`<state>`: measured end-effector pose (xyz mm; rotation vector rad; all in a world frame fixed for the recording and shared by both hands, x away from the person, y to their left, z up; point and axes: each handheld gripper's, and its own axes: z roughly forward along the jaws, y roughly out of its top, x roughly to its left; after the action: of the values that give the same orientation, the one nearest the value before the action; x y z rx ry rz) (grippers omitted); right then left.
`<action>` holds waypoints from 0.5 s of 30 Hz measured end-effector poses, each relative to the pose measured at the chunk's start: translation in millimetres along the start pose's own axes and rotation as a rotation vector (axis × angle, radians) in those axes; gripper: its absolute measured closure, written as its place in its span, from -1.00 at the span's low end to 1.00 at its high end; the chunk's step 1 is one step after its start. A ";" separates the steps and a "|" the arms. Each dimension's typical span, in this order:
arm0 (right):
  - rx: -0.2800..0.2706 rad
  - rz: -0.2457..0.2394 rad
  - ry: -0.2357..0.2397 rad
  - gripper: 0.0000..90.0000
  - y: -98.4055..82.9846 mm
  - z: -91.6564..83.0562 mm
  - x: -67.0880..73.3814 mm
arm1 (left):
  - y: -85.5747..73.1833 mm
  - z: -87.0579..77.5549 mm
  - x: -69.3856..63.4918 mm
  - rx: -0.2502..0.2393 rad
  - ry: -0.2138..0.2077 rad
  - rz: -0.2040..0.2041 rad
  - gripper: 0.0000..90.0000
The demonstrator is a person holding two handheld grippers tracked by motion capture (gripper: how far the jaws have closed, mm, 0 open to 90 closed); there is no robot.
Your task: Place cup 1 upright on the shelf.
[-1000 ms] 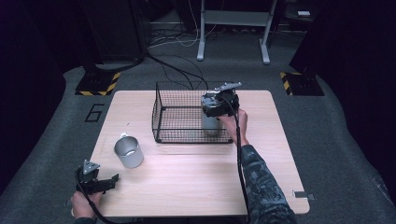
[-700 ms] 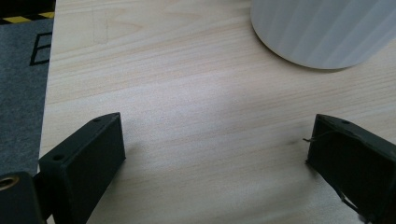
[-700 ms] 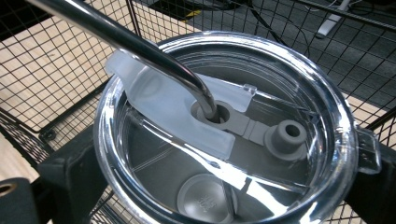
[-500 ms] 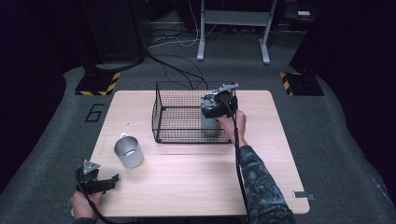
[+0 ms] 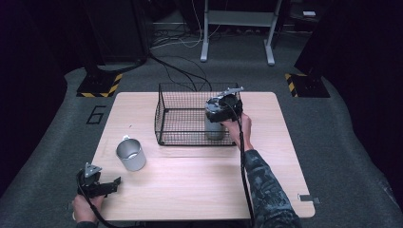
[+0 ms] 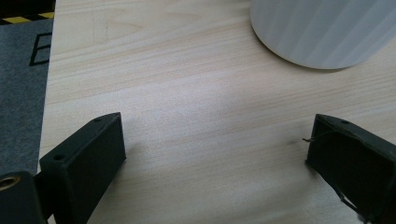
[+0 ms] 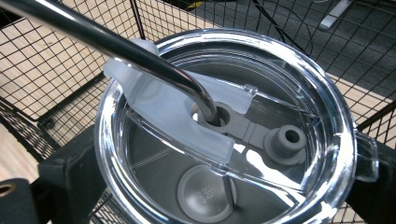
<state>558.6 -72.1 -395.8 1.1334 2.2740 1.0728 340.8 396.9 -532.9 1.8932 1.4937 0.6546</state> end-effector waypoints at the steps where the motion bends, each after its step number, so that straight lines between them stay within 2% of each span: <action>1: -0.003 0.002 0.002 -0.94 -0.8 -0.4 -1.2 | 0.0 0.0 0.0 0.000 0.000 0.000 -0.91; 5: 0.021 0.015 0.011 -0.95 0.6 -1.5 -1.0 | 0.0 0.0 0.0 0.000 0.000 0.000 -0.91; 10: 0.041 -0.008 -0.010 -0.98 3.5 -2.0 3.1 | 0.0 0.0 0.0 0.001 0.000 -0.001 -0.91; 15: 0.034 -0.003 -0.004 -1.00 5.9 -7.2 0.8 | 0.0 0.0 -0.1 0.001 -0.001 -0.002 -0.91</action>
<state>556.6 -72.6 -386.7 1.1438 2.2985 1.0331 340.7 396.9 -532.9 1.8925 1.4952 0.6527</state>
